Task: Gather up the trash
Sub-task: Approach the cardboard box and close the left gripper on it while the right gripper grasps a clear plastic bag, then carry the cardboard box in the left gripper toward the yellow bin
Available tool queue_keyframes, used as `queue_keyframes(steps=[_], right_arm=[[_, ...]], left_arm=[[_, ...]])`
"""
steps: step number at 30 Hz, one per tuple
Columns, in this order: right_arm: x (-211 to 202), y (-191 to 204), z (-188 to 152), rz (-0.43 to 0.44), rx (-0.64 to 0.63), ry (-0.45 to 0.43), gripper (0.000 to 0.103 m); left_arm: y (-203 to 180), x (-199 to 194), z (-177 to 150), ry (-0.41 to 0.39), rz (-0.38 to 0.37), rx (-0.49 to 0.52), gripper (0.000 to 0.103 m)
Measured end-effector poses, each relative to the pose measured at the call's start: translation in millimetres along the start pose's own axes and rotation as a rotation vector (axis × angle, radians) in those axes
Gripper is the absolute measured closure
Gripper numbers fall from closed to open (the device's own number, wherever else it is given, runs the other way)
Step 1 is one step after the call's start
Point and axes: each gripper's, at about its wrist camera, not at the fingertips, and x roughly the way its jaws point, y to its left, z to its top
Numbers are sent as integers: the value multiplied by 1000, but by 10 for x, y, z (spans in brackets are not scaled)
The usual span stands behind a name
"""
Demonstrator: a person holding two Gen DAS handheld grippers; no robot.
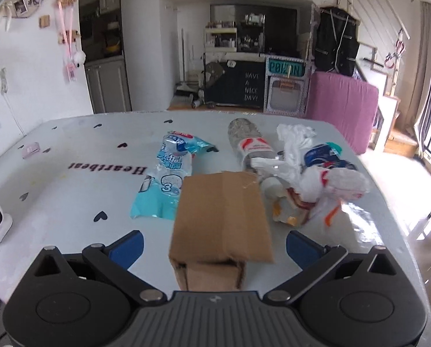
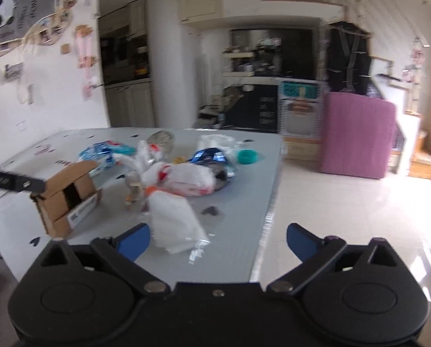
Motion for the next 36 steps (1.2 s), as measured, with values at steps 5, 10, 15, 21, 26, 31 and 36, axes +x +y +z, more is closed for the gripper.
queue_keyframes(steps=[5,10,15,21,26,31,36], right_arm=[[455,82,53,75,-23,53,28],[863,206,123,122,-45,100,23],[1180,346,90,141,-122,146,15],[1329,523,-53,155,-204,202,30],[1211,582,-124,170,-218,186,34],[971,623,-153,178,-202,183,35],[656,545,-126,184,-121,163,35]], left_arm=[[80,376,74,74,-18,-9,4],[126,585,65,115,-27,-29,18],[128,578,19,94,-58,-34,33],[75,417,-128,63,-67,-4,39],[17,256,-259,48,-80,-2,40],[-56,102,-382,29,-86,-16,41],[-135,-59,-482,17,-106,-36,41]])
